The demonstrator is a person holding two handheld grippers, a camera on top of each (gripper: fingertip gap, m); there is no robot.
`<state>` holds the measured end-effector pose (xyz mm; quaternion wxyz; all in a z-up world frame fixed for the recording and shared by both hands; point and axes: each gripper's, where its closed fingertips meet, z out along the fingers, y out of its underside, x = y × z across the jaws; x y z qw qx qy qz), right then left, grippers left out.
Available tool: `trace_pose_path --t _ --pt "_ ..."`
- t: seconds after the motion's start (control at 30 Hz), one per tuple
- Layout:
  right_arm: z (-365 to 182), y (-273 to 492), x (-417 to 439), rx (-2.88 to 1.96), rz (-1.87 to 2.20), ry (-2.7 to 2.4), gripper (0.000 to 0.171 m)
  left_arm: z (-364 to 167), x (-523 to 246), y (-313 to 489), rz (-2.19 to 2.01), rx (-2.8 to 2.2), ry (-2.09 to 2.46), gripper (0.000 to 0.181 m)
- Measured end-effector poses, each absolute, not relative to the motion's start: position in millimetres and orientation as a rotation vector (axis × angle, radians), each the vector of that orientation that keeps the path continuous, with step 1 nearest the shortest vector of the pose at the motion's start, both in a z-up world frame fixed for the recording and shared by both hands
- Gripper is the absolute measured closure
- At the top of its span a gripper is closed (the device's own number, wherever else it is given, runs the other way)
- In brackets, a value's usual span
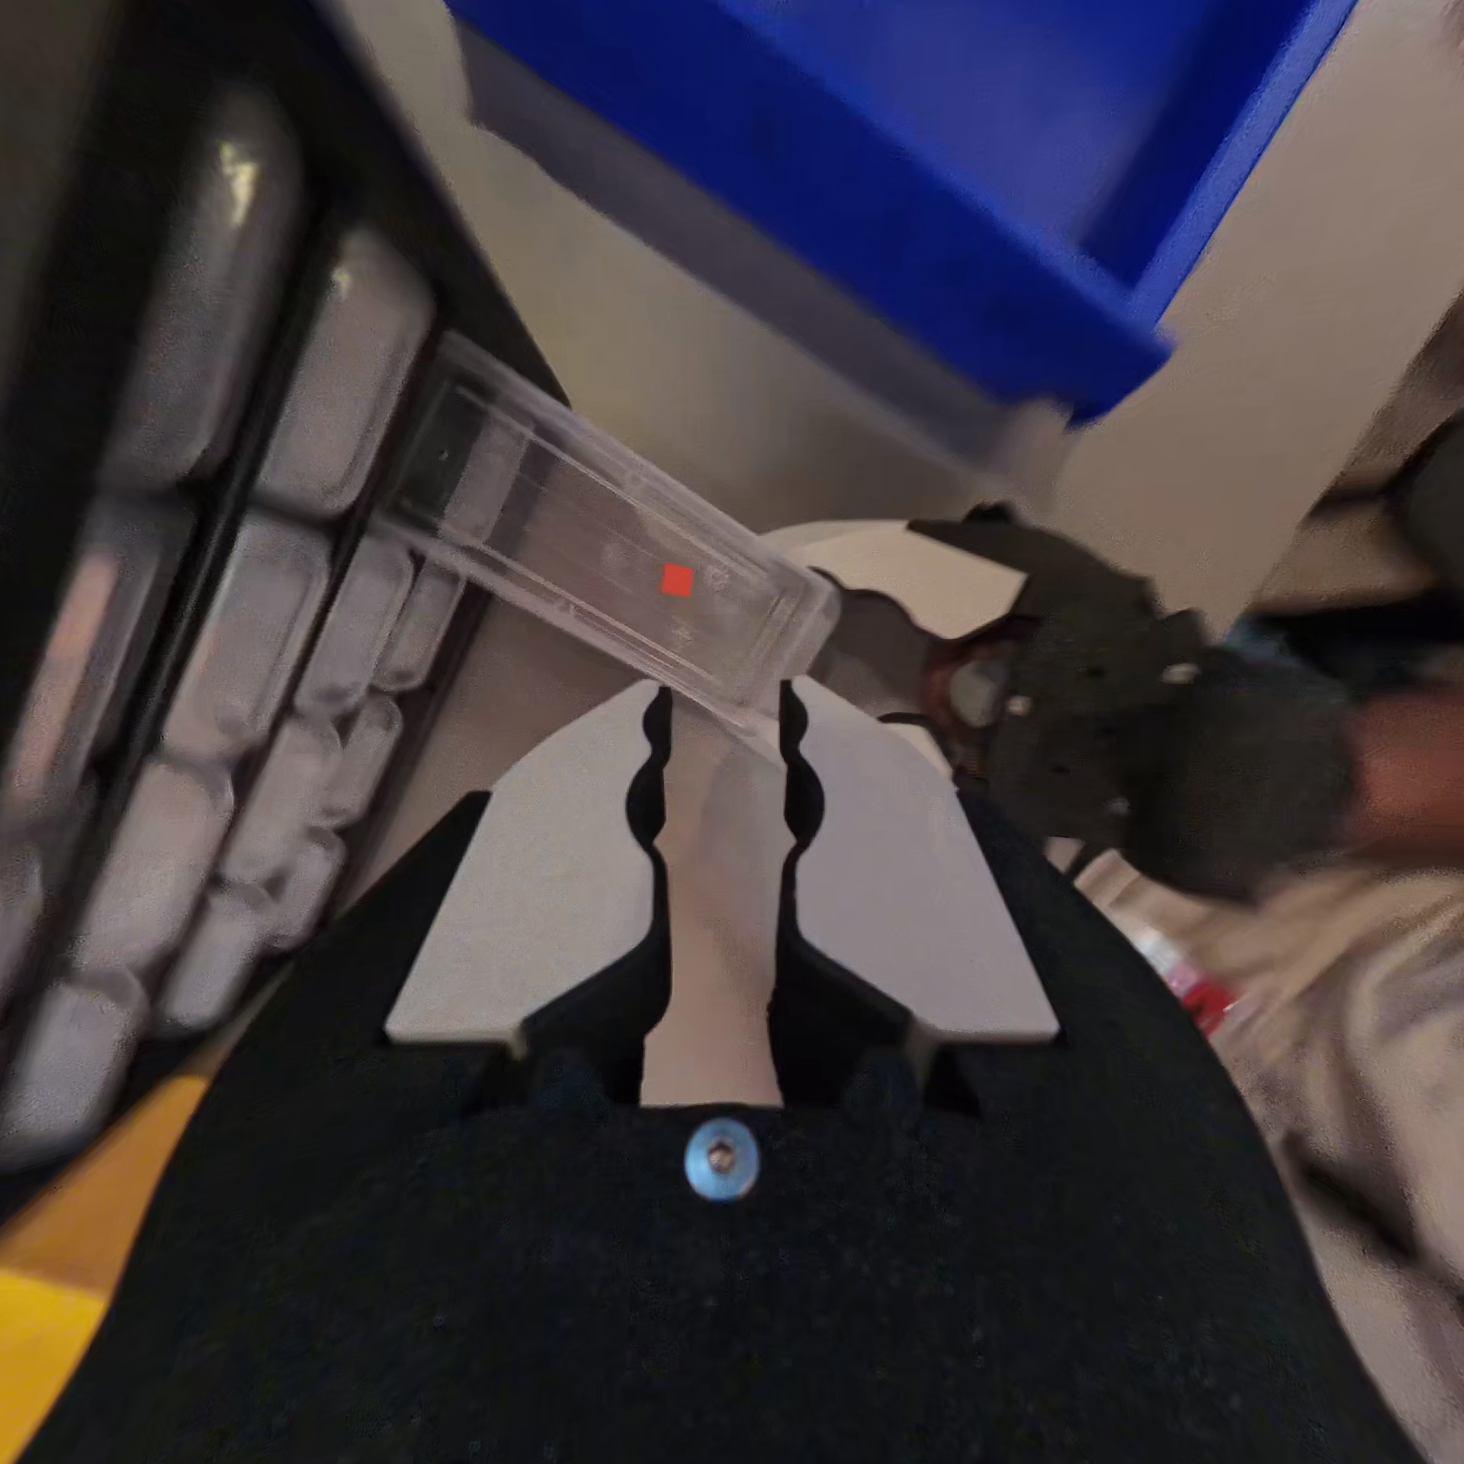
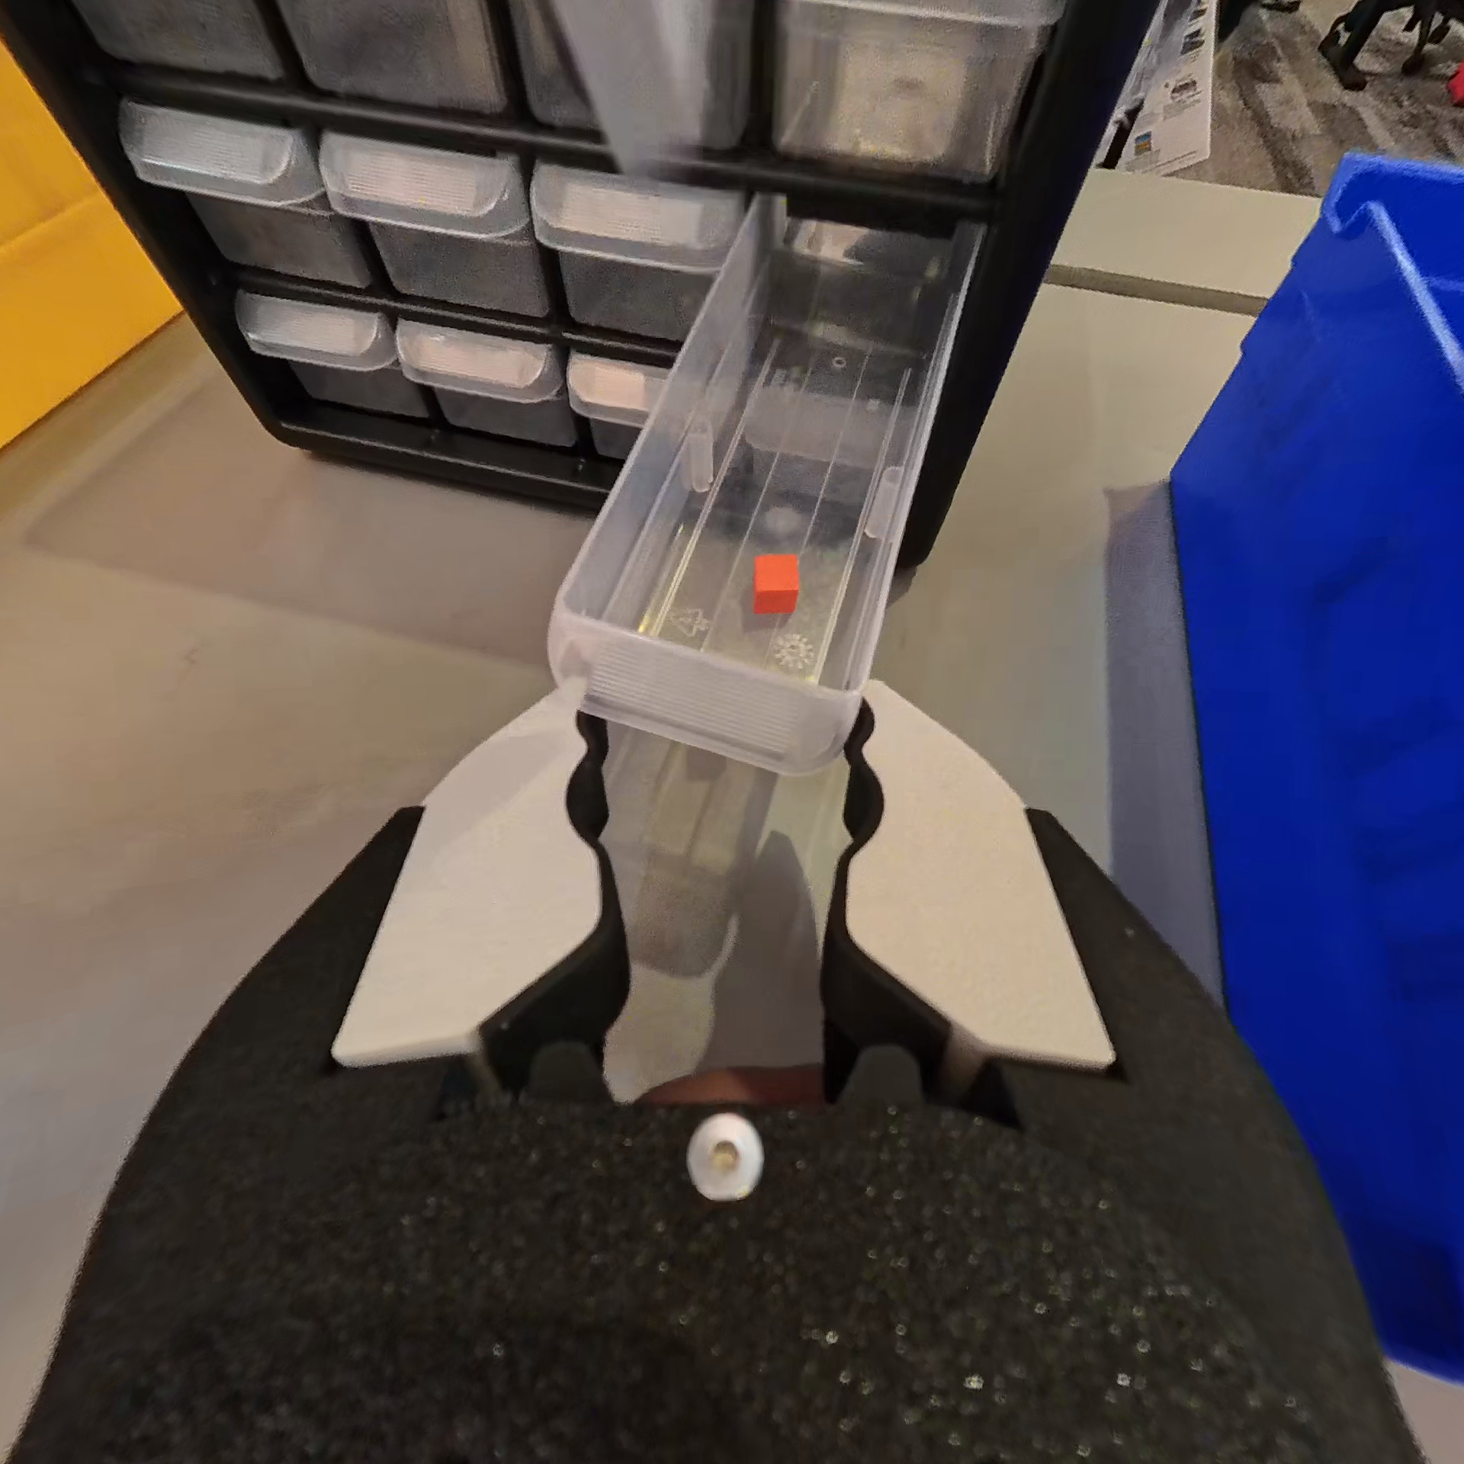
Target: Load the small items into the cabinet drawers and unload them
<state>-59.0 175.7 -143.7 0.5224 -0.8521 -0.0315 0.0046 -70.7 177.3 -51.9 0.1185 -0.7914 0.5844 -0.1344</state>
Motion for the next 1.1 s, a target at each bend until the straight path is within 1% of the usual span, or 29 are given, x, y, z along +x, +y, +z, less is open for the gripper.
trace_pose_path --t 0.07,0.13,0.2,0.27,0.4,0.5,0.63,0.7,0.77,0.8,0.93,1.1 --pt "-139 179 -58 -2.037 0.031 -0.072 0.113 -28 -89 173 -0.64 -2.307 1.383 0.155" --pt "-132 184 -58 -2.037 0.042 -0.08 0.113 -21 -117 172 -0.763 -2.245 1.104 0.156" --pt "-128 193 -55 -2.043 0.022 -0.105 0.113 -39 -145 159 -0.815 -2.225 0.938 0.156" --pt "-130 204 -51 -2.062 0.005 -0.135 0.113 -75 -167 139 -0.81 -2.28 0.855 0.156" --pt "-129 228 -42 -2.054 0.018 -0.188 0.114 -129 -188 108 -0.791 -2.212 0.789 0.156" --pt "-133 232 -36 -2.08 0.055 -0.186 0.112 -147 -198 88 -0.859 -2.144 0.721 0.155" --pt "-147 214 -43 -2.124 0.121 -0.136 0.113 -142 -196 81 -1.004 -2.088 0.705 0.154" --pt "-141 204 -47 -2.057 0.148 -0.082 0.124 -144 -196 84 -0.977 -2.078 0.739 0.154" --pt "-129 200 -48 -1.948 0.149 -0.016 0.143 -145 -198 86 -0.95 -2.075 0.749 0.154" --pt "-125 200 -48 -1.899 0.134 0.003 0.148 -146 -198 86 -0.956 -2.078 0.748 0.154" --pt "-117 213 -45 -1.844 0.015 -0.003 0.15 -145 -194 80 -1.0 -2.083 0.747 0.155" --pt "-115 238 -46 -1.851 0.012 0.01 0.147 -146 -195 80 -0.959 -2.081 0.77 0.156"
